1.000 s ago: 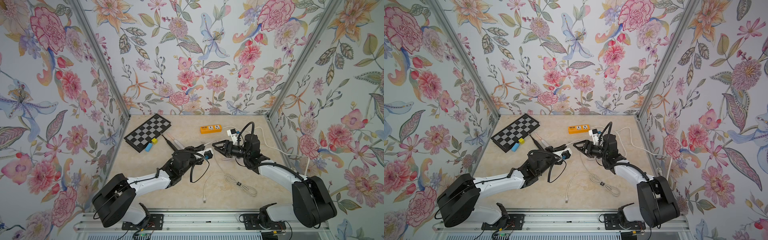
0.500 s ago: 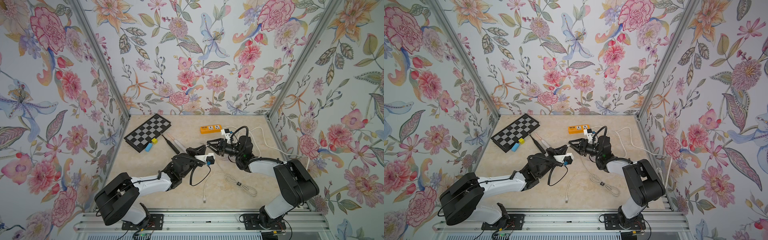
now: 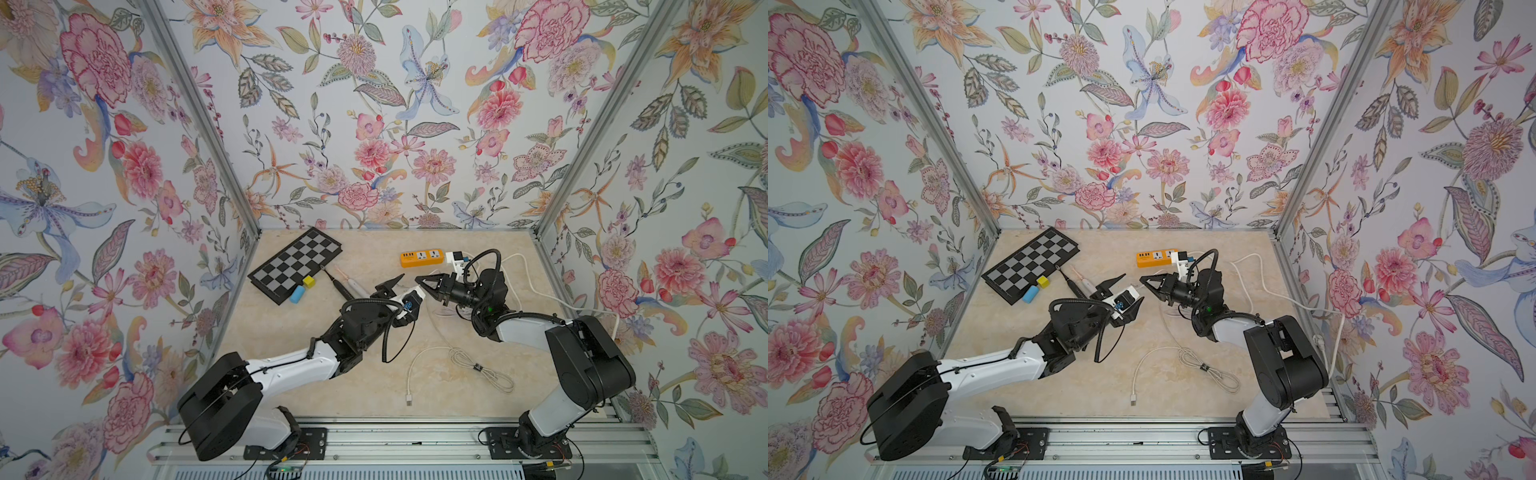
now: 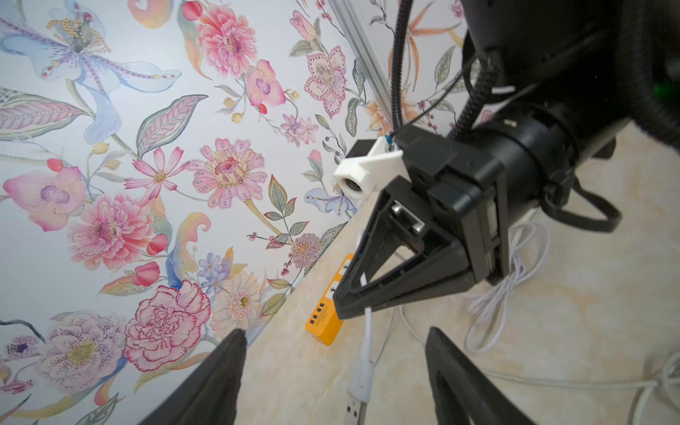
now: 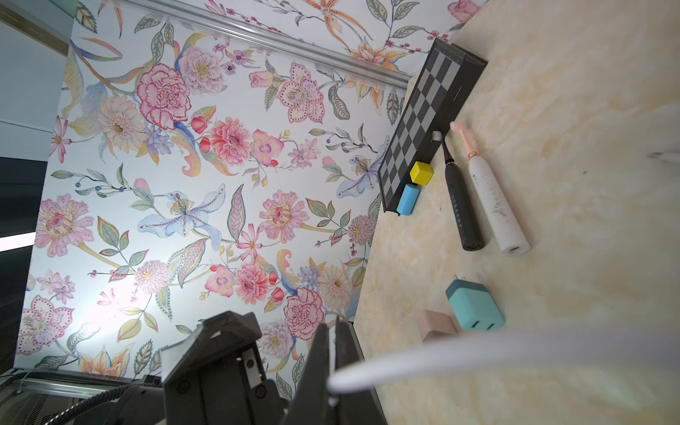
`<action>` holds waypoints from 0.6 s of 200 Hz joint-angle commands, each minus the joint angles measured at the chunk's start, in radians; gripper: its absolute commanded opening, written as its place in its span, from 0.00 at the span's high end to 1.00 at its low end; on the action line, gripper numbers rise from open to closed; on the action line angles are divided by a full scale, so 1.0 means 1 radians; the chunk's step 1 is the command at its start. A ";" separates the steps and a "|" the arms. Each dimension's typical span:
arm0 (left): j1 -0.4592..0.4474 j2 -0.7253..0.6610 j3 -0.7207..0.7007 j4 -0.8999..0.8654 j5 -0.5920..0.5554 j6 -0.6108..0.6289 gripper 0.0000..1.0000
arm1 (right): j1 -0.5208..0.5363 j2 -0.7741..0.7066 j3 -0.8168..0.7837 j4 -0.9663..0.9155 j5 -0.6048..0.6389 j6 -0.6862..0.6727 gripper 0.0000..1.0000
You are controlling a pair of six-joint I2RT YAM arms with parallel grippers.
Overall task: Charge the electric toothbrush
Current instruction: Pick up the charging cable from the center of the board.
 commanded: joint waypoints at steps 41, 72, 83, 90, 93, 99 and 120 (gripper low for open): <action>0.342 0.163 -0.007 0.500 0.638 -1.608 0.04 | -0.038 -0.096 0.005 0.105 0.046 -0.059 1.00; 0.342 0.532 0.066 1.116 0.724 -2.149 0.15 | -0.031 -0.147 -0.006 0.089 0.101 -0.088 1.00; 0.314 0.553 0.081 1.111 0.712 -2.103 0.18 | -0.029 -0.159 -0.004 0.075 0.110 -0.096 1.00; 0.301 0.565 0.089 1.112 0.703 -2.095 0.18 | -0.029 -0.164 -0.001 0.058 0.112 -0.105 1.00; 0.298 0.570 0.096 1.112 0.705 -2.094 0.18 | -0.028 -0.166 0.001 0.051 0.112 -0.108 1.00; 0.293 0.579 0.108 1.115 0.709 -2.096 0.17 | -0.030 -0.170 0.003 0.038 0.113 -0.117 1.00; 0.294 0.584 0.103 1.114 0.677 -2.093 0.14 | -0.031 -0.185 0.007 -0.002 0.114 -0.142 1.00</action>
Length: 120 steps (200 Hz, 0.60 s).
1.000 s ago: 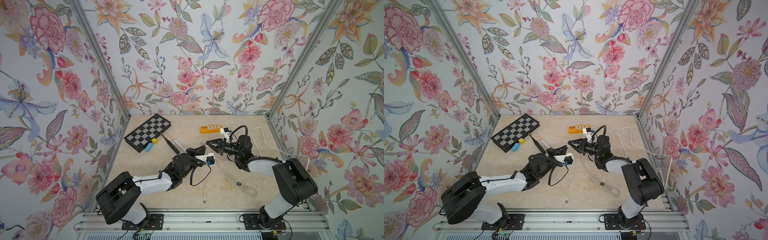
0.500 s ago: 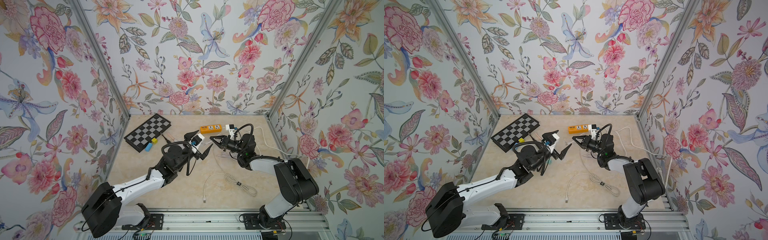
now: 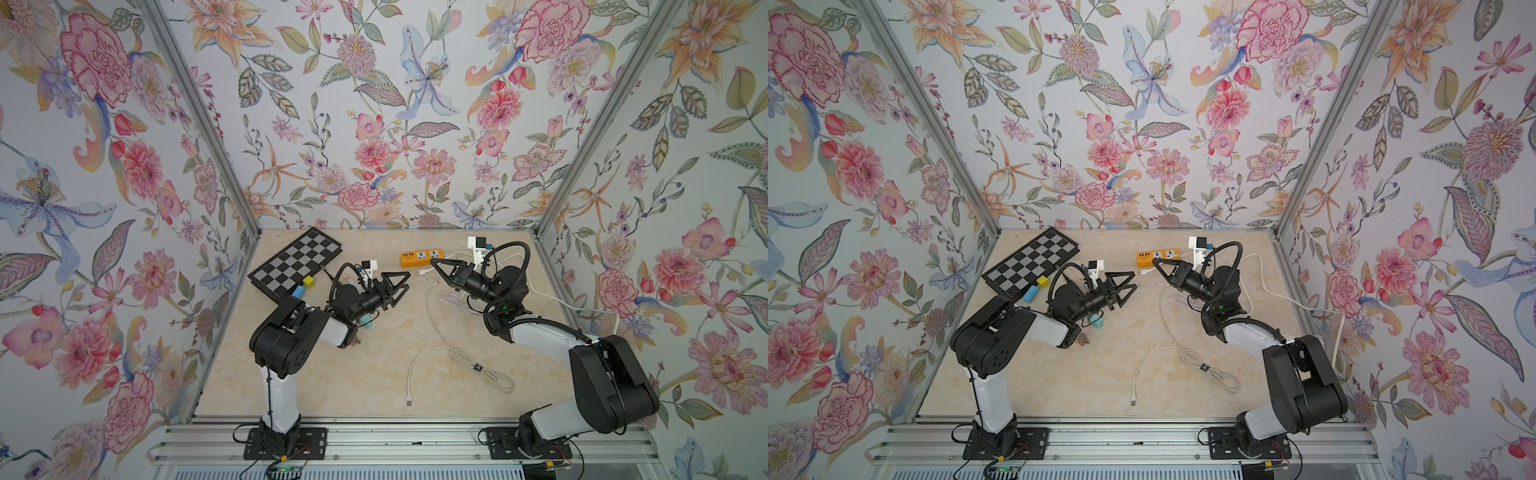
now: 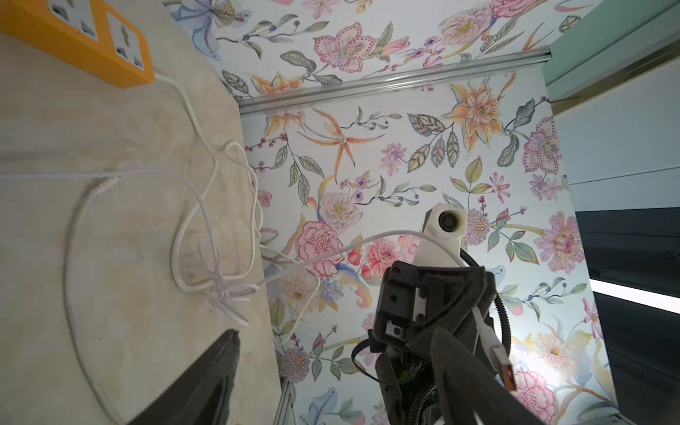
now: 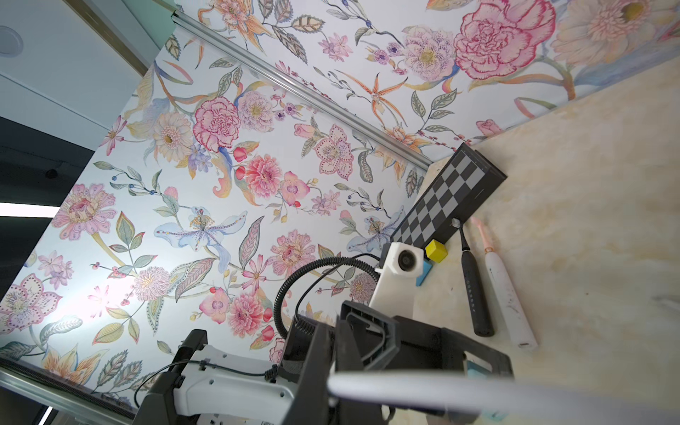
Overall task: Charge the electric toothbrush
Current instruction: Pick up the charging cable from the center of the board.
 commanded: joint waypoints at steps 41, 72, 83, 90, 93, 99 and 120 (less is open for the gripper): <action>-0.012 -0.038 0.059 0.372 0.001 -0.130 0.17 | 0.005 -0.040 0.024 -0.054 0.008 -0.069 1.00; -0.022 -0.039 0.093 0.372 0.004 -0.143 0.43 | 0.016 -0.045 0.031 -0.053 0.005 -0.083 1.00; -0.022 -0.036 0.098 0.372 0.004 -0.147 0.54 | 0.019 -0.046 0.029 -0.052 0.009 -0.086 1.00; -0.023 -0.038 0.098 0.371 0.002 -0.148 0.62 | 0.019 -0.047 0.029 -0.057 0.011 -0.091 1.00; -0.023 -0.038 0.098 0.371 0.002 -0.148 0.65 | 0.019 -0.047 0.031 -0.062 0.011 -0.097 1.00; -0.023 -0.041 0.098 0.371 0.002 -0.145 0.70 | 0.020 -0.048 0.030 -0.075 0.014 -0.103 1.00; -0.027 -0.049 0.102 0.370 0.011 -0.132 0.84 | 0.023 -0.052 0.029 -0.094 0.018 -0.120 1.00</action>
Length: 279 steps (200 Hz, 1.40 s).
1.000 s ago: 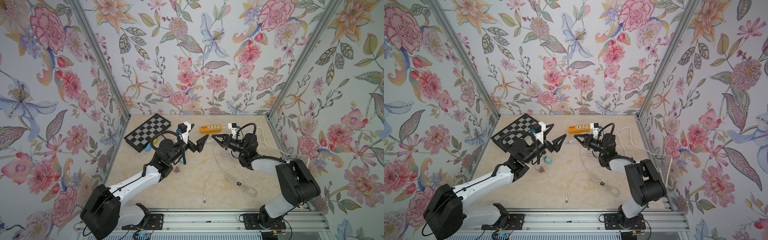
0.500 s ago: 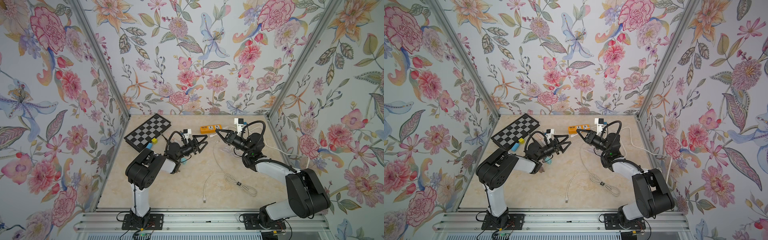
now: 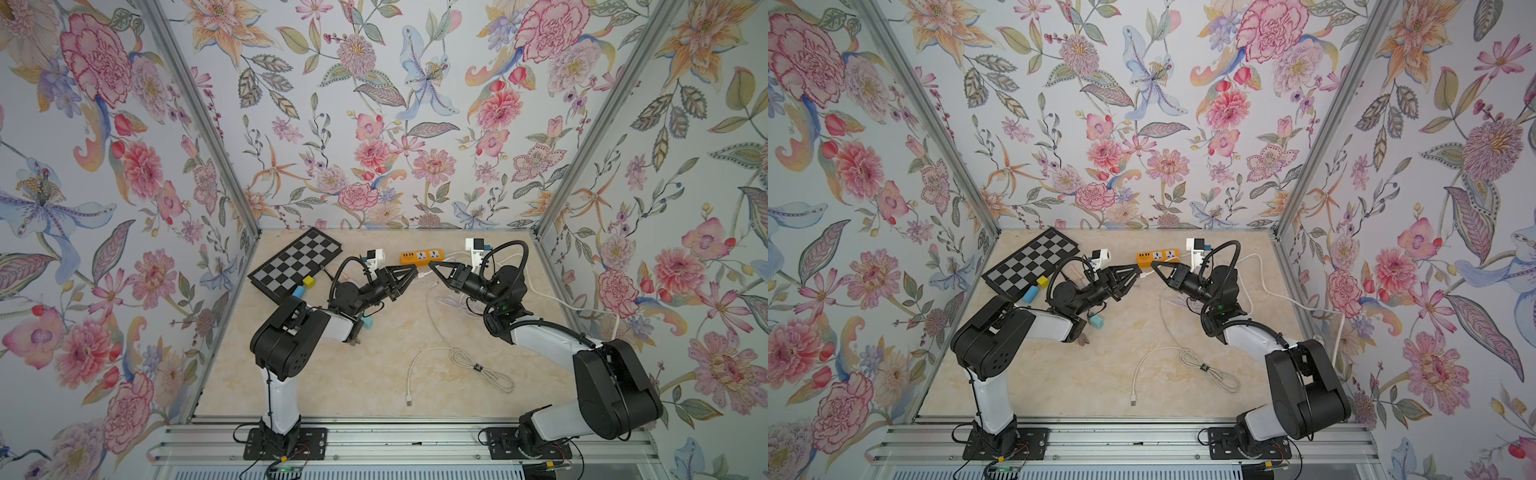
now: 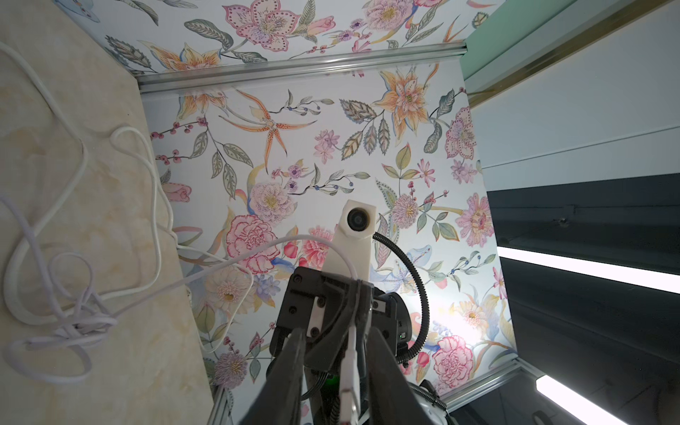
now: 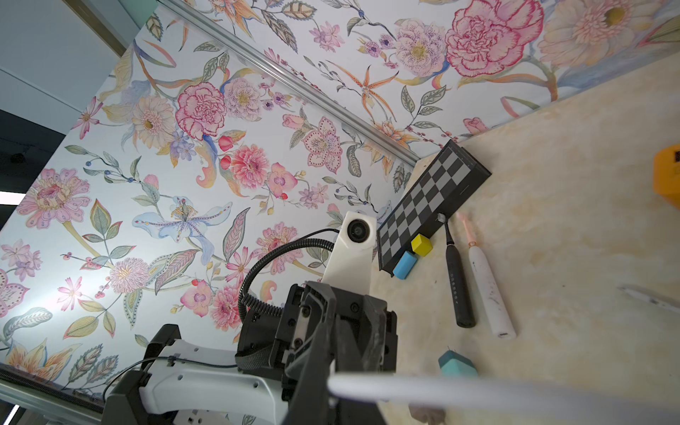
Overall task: Charge the electric toothbrush
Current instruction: Pick up the charging cable from the center of the board.
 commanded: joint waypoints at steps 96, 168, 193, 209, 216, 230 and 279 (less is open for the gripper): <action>-0.027 -0.073 -0.012 0.210 0.007 0.048 0.39 | 0.009 -0.087 0.032 -0.054 0.045 -0.098 0.99; -0.049 -0.063 0.008 0.247 0.007 0.023 0.69 | 0.000 -0.064 0.050 -0.084 0.070 -0.162 0.98; -0.048 -0.064 0.009 0.242 0.008 0.025 0.73 | -0.002 -0.054 0.051 -0.082 0.073 -0.174 0.98; -0.049 -0.064 0.011 0.233 0.011 0.033 0.77 | -0.001 -0.051 0.049 -0.084 0.073 -0.179 0.97; -0.049 -0.067 0.012 0.225 0.013 0.038 0.79 | -0.001 -0.050 0.050 -0.084 0.071 -0.181 0.97; -0.049 -0.070 0.017 0.201 0.023 0.059 0.86 | 0.000 -0.053 0.049 -0.084 0.067 -0.184 0.96; -0.029 -0.133 0.050 -0.034 0.081 0.269 1.00 | 0.000 -0.086 0.052 -0.130 0.044 -0.194 0.82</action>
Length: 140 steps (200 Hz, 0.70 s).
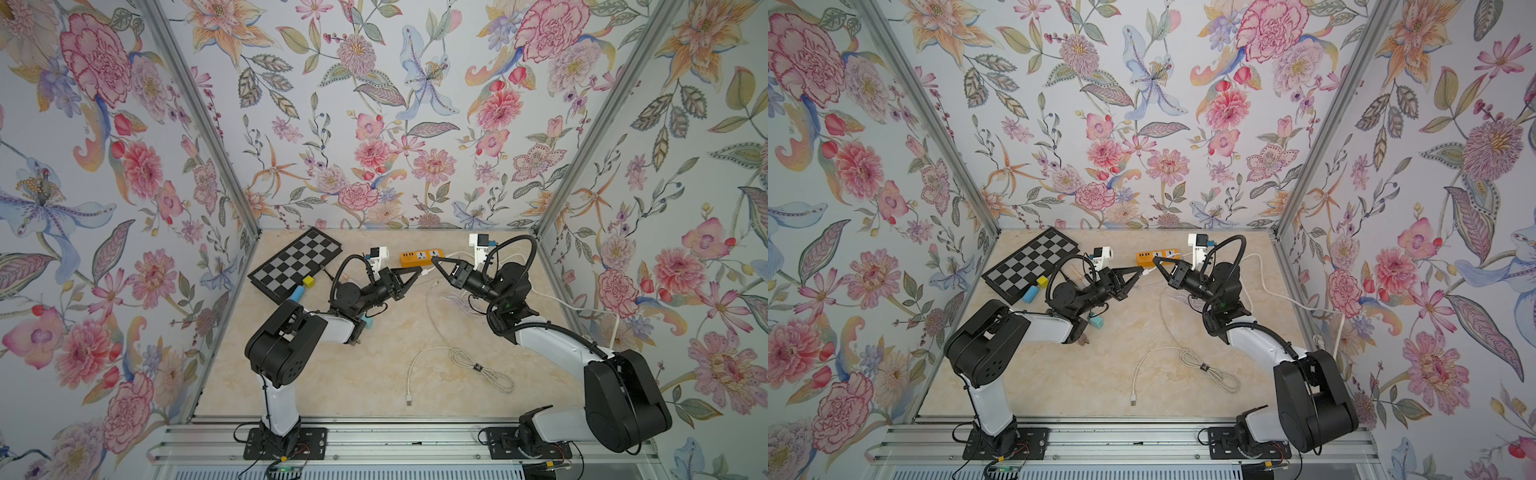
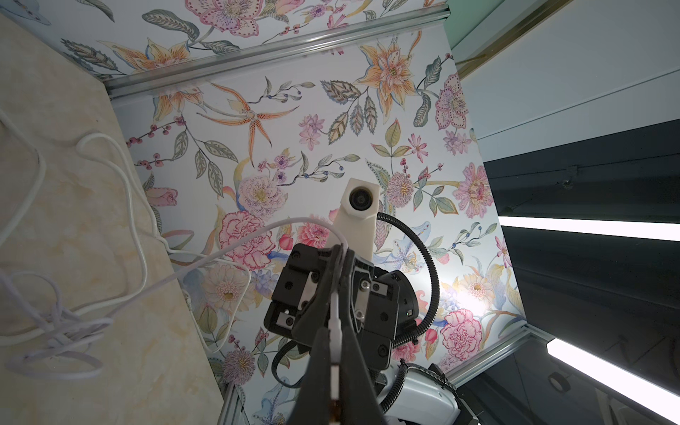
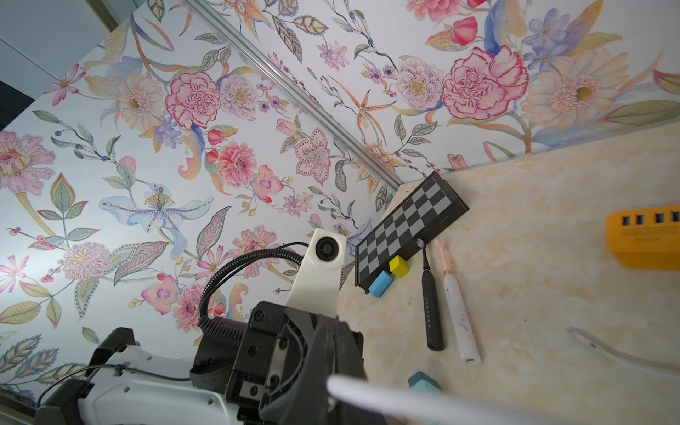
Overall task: Charge the electric toothbrush
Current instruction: Pick up the charging cable from the center of the board.
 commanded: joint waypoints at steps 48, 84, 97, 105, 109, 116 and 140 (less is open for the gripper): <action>0.078 -0.147 0.235 -0.620 0.258 0.677 1.00 | -0.070 -0.038 0.013 0.030 -0.262 0.135 0.39; 0.083 -0.125 0.301 -0.616 0.351 0.661 1.00 | -0.082 -0.050 -0.013 0.153 -0.287 0.230 0.48; 0.084 -0.136 0.306 -0.645 0.349 0.683 1.00 | -0.082 -0.044 -0.002 0.160 -0.289 0.233 0.49; 0.082 -0.143 0.311 -0.672 0.346 0.697 1.00 | -0.082 -0.037 0.004 0.170 -0.292 0.239 0.49; 0.083 -0.145 0.310 -0.681 0.343 0.700 1.00 | -0.082 -0.033 0.008 0.175 -0.294 0.243 0.49; 0.084 -0.152 0.307 -0.684 0.338 0.700 1.00 | -0.083 -0.023 0.016 0.184 -0.296 0.249 0.48; 0.082 -0.156 0.288 -0.635 0.338 0.655 1.00 | -0.076 0.017 0.039 0.216 -0.300 0.265 0.51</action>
